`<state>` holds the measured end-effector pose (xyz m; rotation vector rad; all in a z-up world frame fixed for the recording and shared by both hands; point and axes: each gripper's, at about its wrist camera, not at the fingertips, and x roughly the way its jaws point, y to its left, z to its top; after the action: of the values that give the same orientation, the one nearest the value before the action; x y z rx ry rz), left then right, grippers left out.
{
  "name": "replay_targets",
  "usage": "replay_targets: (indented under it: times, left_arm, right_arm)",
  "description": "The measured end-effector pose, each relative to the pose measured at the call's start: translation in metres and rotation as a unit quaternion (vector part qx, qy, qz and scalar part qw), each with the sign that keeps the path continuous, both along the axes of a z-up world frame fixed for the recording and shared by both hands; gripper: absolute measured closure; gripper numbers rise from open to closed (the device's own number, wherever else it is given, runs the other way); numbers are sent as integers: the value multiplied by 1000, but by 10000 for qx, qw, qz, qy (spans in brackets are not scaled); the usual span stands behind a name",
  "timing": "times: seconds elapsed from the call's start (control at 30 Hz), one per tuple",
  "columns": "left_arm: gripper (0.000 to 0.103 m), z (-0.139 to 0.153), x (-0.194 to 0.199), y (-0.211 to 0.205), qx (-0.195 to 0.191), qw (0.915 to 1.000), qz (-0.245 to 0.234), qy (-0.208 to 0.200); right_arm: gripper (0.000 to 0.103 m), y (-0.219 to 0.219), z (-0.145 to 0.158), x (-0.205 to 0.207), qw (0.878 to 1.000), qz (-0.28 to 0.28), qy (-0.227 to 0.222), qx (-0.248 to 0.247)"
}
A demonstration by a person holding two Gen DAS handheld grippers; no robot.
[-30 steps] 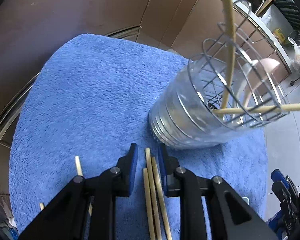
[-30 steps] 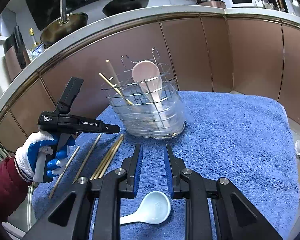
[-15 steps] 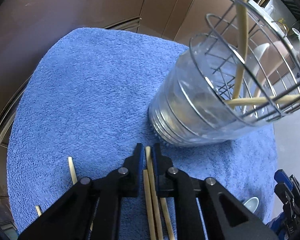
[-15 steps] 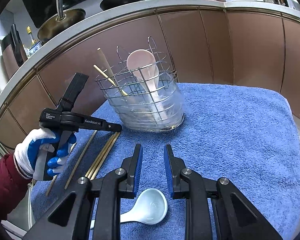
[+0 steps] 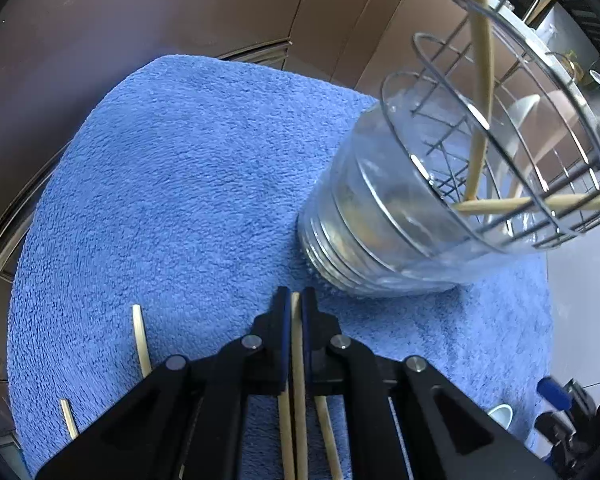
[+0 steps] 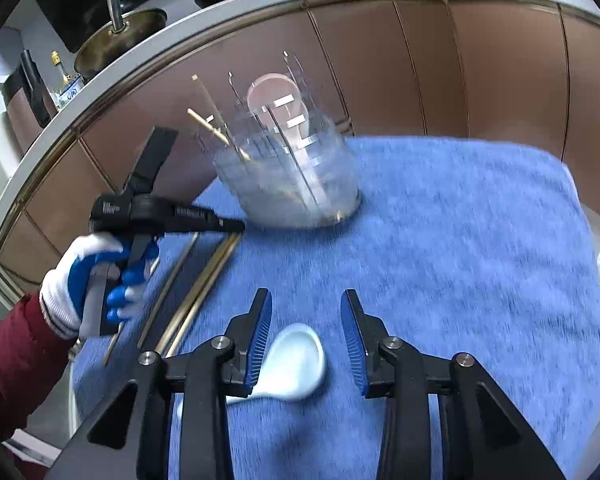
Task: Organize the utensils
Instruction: 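Grasp a third chopstick with the left tool while the right tool grasps a white spoon, then lift the chopstick into the holder with the left tool while the right tool drops the spoon in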
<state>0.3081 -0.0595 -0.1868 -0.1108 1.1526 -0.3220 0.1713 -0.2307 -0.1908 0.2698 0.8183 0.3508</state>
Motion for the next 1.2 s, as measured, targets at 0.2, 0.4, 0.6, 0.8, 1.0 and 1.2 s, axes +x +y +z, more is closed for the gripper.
replay_targets:
  times: [0.2, 0.4, 0.6, 0.8, 1.0, 1.2]
  left_arm:
    - [99, 13, -4, 5, -92, 9999, 81, -115]
    - [99, 27, -15, 13, -206, 9995, 94, -236]
    - [99, 44, -38, 24, -408, 9984, 111, -386]
    - [99, 66, -58, 33, -584, 9968, 148, -516]
    - [99, 88, -73, 47, -812, 9938, 202, -735]
    - [99, 137, -93, 61, -1135, 9847, 249, -1295]
  right_arm:
    - [62, -12, -18, -13, 9986, 46, 437, 304]
    - [60, -16, -32, -15, 9950, 103, 699, 701]
    - [61, -15, -48, -6, 9890, 164, 951, 1120]
    - [93, -15, -60, 2, 9845, 186, 1133, 1325]
    - [98, -17, -49, -11, 9881, 153, 872, 1259]
    - [98, -12, -9, -20, 9955, 108, 311, 891]
